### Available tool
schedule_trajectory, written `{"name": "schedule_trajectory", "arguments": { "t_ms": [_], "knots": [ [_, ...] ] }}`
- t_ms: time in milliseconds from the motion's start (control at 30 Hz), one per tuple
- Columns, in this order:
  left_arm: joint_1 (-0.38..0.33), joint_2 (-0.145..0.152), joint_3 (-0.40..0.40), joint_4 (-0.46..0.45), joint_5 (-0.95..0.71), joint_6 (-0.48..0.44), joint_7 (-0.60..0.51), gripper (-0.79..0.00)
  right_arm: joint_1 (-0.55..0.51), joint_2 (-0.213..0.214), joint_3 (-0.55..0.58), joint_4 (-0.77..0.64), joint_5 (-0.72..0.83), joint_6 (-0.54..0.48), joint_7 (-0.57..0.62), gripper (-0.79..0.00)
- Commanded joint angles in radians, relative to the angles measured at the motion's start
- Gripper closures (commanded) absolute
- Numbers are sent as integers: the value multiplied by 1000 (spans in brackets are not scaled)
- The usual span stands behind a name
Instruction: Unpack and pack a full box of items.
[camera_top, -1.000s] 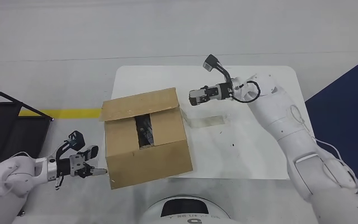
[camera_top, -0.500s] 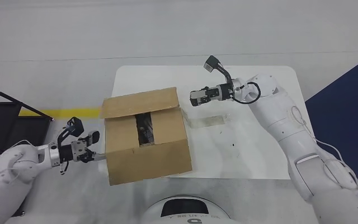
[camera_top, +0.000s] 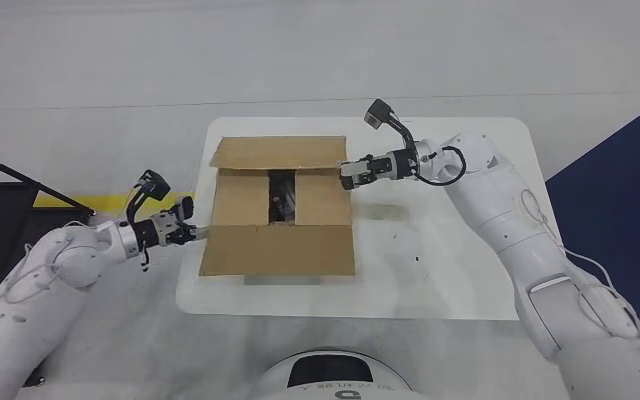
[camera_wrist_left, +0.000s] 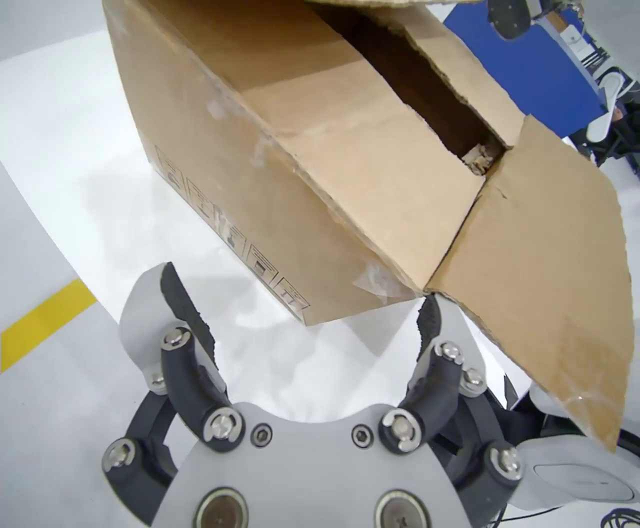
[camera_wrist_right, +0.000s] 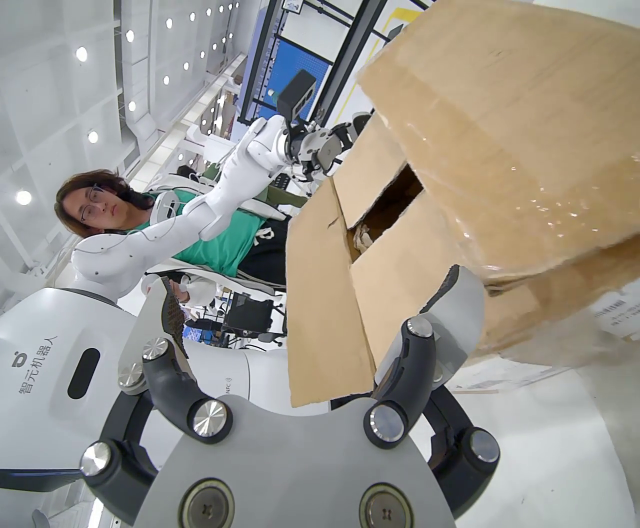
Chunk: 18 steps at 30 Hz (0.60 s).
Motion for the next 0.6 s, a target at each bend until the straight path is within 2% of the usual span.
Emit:
{"name": "schedule_trajectory", "arguments": {
  "t_ms": [0,233,367,500,567],
  "knots": [
    [-58,-13,37,1,10,8,-21,-785,0,0,0,0,0,0,0,-785],
    [-180,-49,125,60,25,-5,-63,-785,0,0,0,0,0,0,0,-785],
    [-214,-62,153,109,37,-13,-71,-785,0,0,0,0,0,0,0,-785],
    [-237,-73,176,115,55,-28,-80,-785,-13,0,1,-32,-12,1,-30,-785],
    [-244,-78,185,108,56,-42,-80,-785,-36,6,37,-67,11,-54,-78,-785]
  ]
}}
